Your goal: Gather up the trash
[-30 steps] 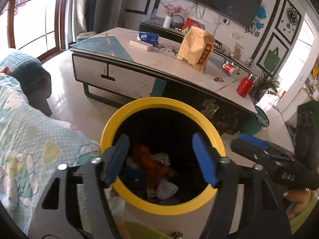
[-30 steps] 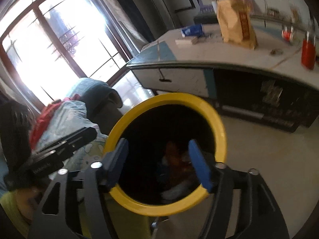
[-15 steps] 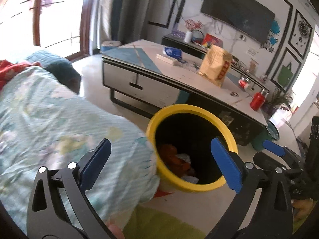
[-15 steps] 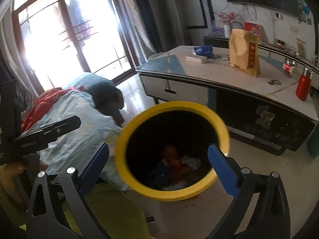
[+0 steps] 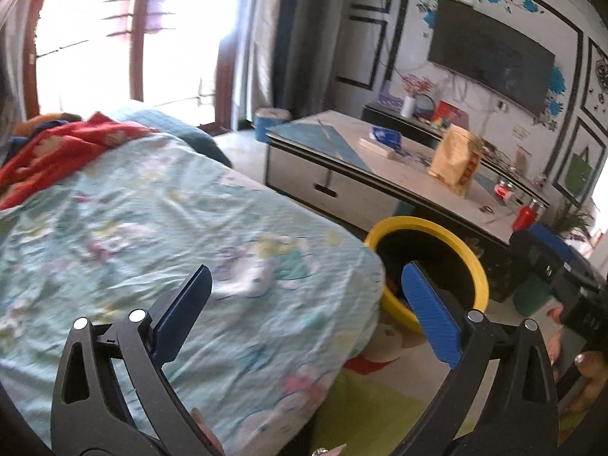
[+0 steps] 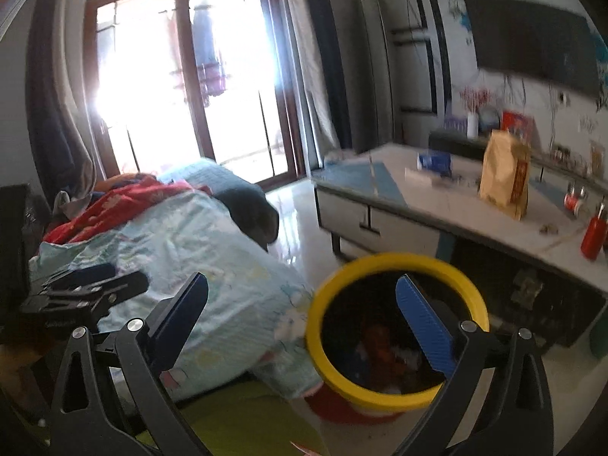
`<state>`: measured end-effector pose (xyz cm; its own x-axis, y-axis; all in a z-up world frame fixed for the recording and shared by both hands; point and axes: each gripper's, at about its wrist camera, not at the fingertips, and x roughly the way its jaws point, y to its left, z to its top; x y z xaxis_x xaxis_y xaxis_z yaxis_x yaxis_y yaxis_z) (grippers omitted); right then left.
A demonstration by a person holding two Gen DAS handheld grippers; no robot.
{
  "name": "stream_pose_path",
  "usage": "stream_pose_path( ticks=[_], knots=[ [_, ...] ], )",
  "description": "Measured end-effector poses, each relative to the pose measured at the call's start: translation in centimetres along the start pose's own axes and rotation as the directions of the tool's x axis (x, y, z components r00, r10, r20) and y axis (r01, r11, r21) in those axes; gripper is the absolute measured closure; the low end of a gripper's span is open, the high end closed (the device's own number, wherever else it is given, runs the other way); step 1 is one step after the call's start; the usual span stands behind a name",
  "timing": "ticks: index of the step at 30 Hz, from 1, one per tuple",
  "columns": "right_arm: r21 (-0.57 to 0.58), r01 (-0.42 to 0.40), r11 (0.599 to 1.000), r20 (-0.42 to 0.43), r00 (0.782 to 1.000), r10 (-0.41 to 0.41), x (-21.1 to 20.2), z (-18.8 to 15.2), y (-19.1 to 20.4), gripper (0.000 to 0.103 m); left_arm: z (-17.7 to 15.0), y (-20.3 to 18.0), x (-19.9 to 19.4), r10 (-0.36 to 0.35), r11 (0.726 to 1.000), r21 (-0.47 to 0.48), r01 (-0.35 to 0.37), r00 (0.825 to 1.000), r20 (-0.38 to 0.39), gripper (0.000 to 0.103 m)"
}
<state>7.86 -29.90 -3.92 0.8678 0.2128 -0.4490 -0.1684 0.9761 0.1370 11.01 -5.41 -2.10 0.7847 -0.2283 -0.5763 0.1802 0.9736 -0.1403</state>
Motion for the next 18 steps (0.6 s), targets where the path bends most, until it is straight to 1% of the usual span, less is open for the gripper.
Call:
stream_pose_path(
  ticks=[5,7,9,13,15,18],
  knots=[
    [-0.020,-0.005,1.000,0.106,0.994,0.007,-1.6,-0.1,2.5,0.006,-1.6,1.4,-3.6,0.066,0.998,0.000,-0.066,0.994,0.091,0.011],
    [-0.034,-0.012,0.999,0.161,0.987,0.017,-2.4,-0.5,3.5,0.006,-2.0,1.9,-4.8,0.084,0.996,-0.005,-0.084,0.989,0.123,0.011],
    [-0.047,-0.013,0.999,0.196,0.980,0.022,-3.2,-0.9,4.1,0.006,-2.7,2.1,-6.0,0.100,0.995,-0.016,-0.099,0.982,0.158,0.011],
    [-0.071,-0.034,0.997,0.238,0.970,0.050,-4.2,-2.0,5.6,0.006,-3.6,2.4,-7.9,0.119,0.993,-0.031,-0.115,0.968,0.219,0.011],
    [-0.102,-0.021,0.995,0.275,0.960,0.049,-4.7,-2.4,6.2,0.006,-3.8,2.6,-8.6,0.119,0.993,-0.041,-0.112,0.962,0.244,0.011],
    [-0.102,-0.021,0.995,0.280,0.959,0.049,-4.8,-2.8,6.2,0.006,-3.9,2.9,-9.1,0.122,0.992,-0.054,-0.112,0.956,0.265,0.011]
  ],
)
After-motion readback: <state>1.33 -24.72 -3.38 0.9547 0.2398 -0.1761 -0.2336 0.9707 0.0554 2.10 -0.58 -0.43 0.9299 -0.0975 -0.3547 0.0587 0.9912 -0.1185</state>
